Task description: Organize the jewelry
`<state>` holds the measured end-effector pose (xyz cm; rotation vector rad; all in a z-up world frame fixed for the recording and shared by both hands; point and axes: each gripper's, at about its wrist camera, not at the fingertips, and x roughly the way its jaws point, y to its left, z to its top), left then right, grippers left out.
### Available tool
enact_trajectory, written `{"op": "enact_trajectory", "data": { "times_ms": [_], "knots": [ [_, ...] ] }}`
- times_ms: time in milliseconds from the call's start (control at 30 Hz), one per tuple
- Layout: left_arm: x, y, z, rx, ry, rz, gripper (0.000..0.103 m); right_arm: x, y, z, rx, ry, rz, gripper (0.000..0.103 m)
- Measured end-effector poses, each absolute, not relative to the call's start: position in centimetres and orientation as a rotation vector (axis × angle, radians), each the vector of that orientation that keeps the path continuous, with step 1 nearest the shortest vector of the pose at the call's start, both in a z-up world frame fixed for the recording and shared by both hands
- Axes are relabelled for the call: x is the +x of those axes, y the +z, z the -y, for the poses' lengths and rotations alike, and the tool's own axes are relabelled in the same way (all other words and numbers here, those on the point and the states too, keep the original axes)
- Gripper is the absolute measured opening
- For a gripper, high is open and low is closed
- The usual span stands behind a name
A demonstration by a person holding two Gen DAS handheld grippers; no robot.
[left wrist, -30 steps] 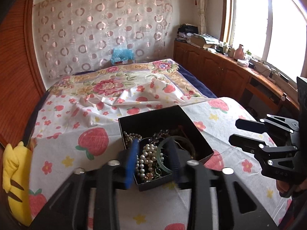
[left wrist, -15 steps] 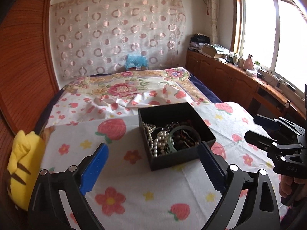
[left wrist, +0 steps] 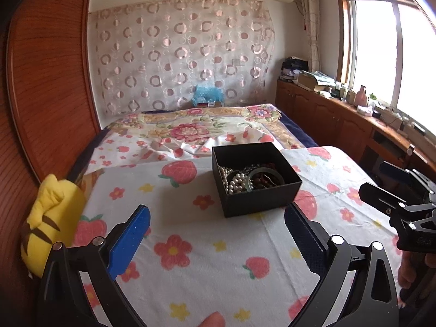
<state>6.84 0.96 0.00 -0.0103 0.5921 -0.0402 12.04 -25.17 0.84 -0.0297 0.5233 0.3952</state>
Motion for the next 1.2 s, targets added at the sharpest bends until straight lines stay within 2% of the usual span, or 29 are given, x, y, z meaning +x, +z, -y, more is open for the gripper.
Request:
{"op": "enact_trajectory", "data": {
  "times_ms": [1200],
  "knots": [
    [4.8,0.5,-0.5,-0.012,-0.019,-0.564,0.095,10.0,1.5,25.3,-0.012,0.373,-0.497,0.100]
  ]
}}
